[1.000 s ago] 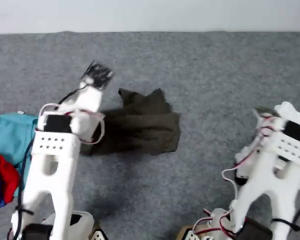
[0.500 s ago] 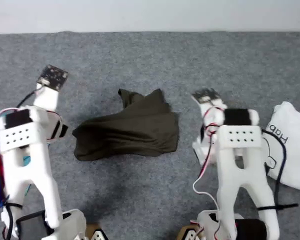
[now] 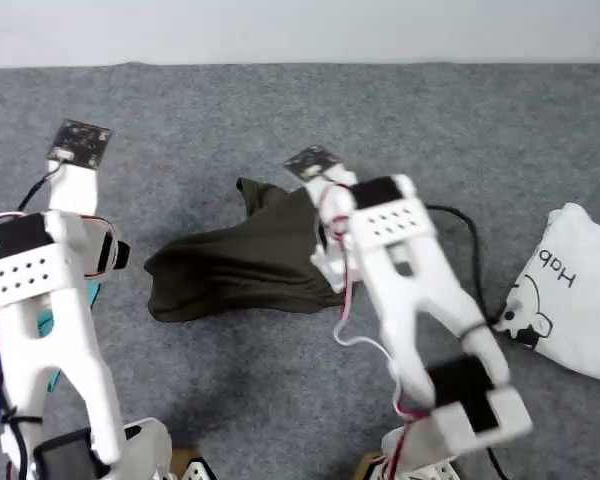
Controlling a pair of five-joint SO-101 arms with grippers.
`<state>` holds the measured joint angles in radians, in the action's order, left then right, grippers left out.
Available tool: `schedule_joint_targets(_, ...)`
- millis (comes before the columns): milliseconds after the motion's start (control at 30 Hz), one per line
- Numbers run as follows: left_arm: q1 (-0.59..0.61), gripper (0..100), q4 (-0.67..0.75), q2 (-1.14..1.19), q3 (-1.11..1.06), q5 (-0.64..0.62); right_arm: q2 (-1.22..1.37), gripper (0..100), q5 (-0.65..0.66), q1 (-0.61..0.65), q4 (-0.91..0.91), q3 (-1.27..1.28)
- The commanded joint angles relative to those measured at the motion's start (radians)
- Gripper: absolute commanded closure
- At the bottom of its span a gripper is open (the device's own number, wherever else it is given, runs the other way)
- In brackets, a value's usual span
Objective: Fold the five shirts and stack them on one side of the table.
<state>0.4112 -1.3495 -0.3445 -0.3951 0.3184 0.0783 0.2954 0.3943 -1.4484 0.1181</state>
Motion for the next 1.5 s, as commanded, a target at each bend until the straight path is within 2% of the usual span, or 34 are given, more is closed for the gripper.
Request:
schedule_joint_targets(0,0.064,81,0.023,-0.069,0.033,-0.080,0.085,79.3,-0.012,0.074,-0.038,-0.160)
schedule_joint_targets(233,0.242,81,0.052,-0.084,0.028,-0.123,0.217,79.3,-0.012,0.205,-0.119,-0.304)
schedule_joint_targets(533,0.261,81,0.054,-0.091,-0.047,-0.120,0.415,79.4,-0.006,0.246,-0.110,-0.313)
schedule_joint_targets(633,0.261,81,0.057,-0.091,-0.056,-0.118,0.469,83.5,-0.006,0.217,-0.113,-0.313)
schedule_joint_targets(733,0.261,81,0.069,-0.091,-0.056,-0.118,0.472,98.0,-0.006,0.196,-0.113,-0.315)
schedule_joint_targets(767,0.261,81,0.075,-0.091,-0.056,-0.118,0.470,99.8,-0.008,0.186,-0.124,-0.327)
schedule_joint_targets(800,0.261,81,0.080,-0.091,-0.056,-0.118,0.467,97.4,-0.006,0.174,-0.147,-0.344)
schedule_joint_targets(1000,0.261,81,0.081,-0.091,-0.054,-0.118,0.449,98.8,-0.006,0.077,-0.343,-0.549)
schedule_joint_targets(1200,0.259,81,0.081,-0.092,-0.050,-0.120,0.268,98.8,-0.005,-0.062,-0.344,-0.697)
schedule_joint_targets(1467,0.261,81,0.075,-0.092,-0.054,-0.118,0.053,98.8,-0.012,-0.157,-0.326,-0.968)
